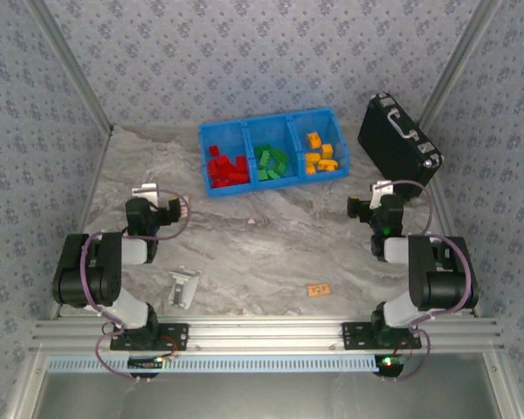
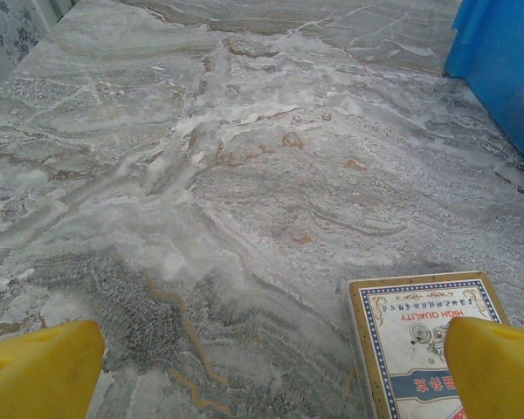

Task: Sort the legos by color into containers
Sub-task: Reset both arms

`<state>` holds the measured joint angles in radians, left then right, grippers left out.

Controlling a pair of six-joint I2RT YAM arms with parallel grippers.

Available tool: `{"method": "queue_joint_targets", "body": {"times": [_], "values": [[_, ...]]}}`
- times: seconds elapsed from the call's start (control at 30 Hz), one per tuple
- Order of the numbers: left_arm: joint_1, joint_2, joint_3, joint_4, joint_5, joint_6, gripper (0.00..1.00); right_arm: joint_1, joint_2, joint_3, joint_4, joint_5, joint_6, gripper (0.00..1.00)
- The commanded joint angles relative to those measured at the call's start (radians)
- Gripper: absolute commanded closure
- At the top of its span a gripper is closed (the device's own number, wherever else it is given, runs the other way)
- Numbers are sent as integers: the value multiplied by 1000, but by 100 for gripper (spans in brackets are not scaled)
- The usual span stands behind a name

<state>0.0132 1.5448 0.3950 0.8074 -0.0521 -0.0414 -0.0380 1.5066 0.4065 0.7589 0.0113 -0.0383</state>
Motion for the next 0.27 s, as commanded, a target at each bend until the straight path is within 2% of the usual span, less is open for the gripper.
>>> {"method": "queue_joint_targets", "body": {"times": [0.0, 0.23], "values": [[8, -11, 18, 4, 8, 8, 0, 7, 15, -2, 21, -3, 1, 1], [10, -10, 18, 4, 12, 6, 0, 13, 15, -10, 37, 6, -1, 1]]}}
